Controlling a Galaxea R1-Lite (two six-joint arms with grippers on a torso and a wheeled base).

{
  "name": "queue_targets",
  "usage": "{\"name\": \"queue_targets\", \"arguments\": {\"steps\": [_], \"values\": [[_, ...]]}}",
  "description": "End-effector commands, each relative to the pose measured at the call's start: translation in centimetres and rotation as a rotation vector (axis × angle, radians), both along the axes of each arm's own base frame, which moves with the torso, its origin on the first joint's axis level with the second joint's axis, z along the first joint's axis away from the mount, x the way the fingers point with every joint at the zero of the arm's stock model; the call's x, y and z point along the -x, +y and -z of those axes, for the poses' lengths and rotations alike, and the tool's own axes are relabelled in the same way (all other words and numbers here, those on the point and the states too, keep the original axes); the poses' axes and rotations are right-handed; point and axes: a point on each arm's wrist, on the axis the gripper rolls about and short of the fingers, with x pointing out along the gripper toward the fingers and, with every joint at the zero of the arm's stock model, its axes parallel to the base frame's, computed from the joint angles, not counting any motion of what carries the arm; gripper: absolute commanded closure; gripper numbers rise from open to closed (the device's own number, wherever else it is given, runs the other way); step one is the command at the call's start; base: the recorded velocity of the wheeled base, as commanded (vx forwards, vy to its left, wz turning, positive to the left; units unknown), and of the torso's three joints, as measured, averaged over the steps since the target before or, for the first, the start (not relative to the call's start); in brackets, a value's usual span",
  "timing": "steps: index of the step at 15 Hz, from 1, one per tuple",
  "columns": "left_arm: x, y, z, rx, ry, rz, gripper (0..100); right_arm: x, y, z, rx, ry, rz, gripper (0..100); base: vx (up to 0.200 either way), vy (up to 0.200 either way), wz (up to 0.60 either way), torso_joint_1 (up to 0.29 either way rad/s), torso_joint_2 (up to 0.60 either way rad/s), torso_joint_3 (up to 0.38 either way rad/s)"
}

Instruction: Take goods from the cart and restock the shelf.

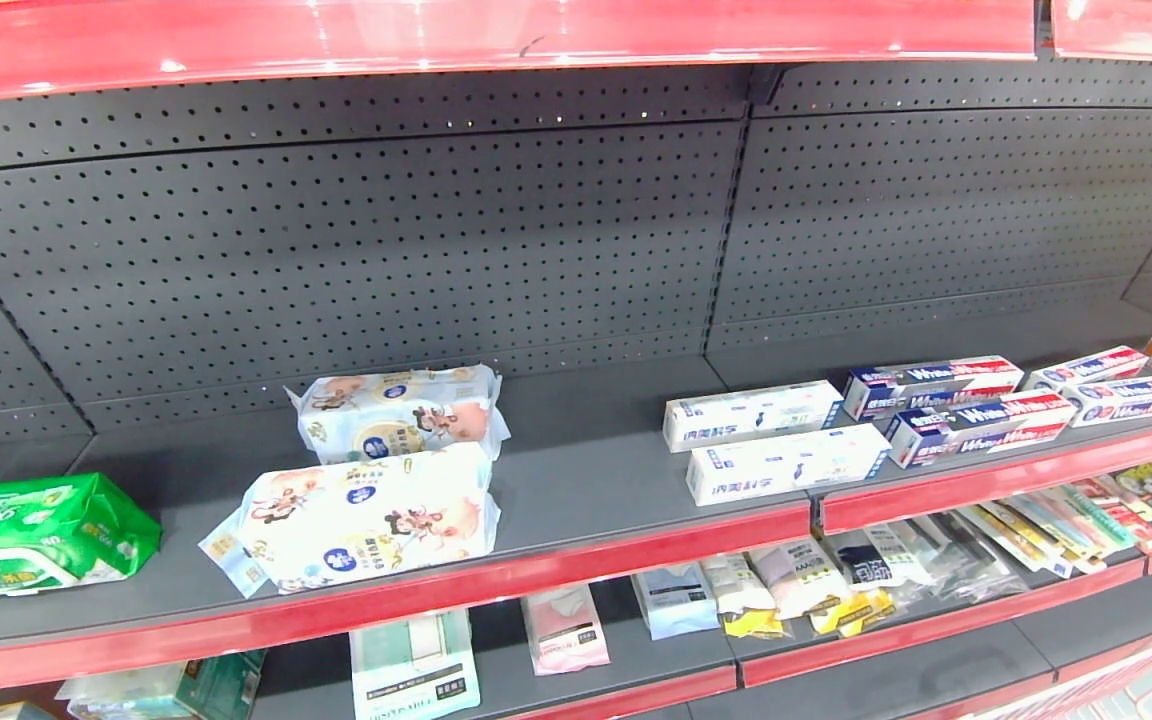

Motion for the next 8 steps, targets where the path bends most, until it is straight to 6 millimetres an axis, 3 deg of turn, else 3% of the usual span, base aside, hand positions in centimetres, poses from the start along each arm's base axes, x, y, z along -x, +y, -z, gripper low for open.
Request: {"name": "queue_targets", "arguments": {"steps": [1,2,6,8], "values": [[0.39,-0.09,0.26,-0.010,-0.078,0.071,0,0.00,0.00,0.01,0.001,0.000,-0.003,0,0.000,0.000,0.00,0.000,0.00,0.000],[0.83,-0.19,0.64,-0.028,-0.108,0.183,0,0.00,0.00,0.01,0.001,0.000,-0.002,0,0.000,0.000,0.00,0.000,0.00,0.000],[0.83,-0.07,0.88,0.034,-0.091,0.115,0,0.00,0.01,0.01,0.001,0.000,-0.003,0,0.000,0.000,0.00,0.000,0.00,0.000],[0.83,-0.08,0.88,0.019,-0.089,0.117,0,0.00,0.01,0.01,0.002,0.000,-0.006,0,0.000,0.000,0.60,0.005,0.00,0.005]]}}
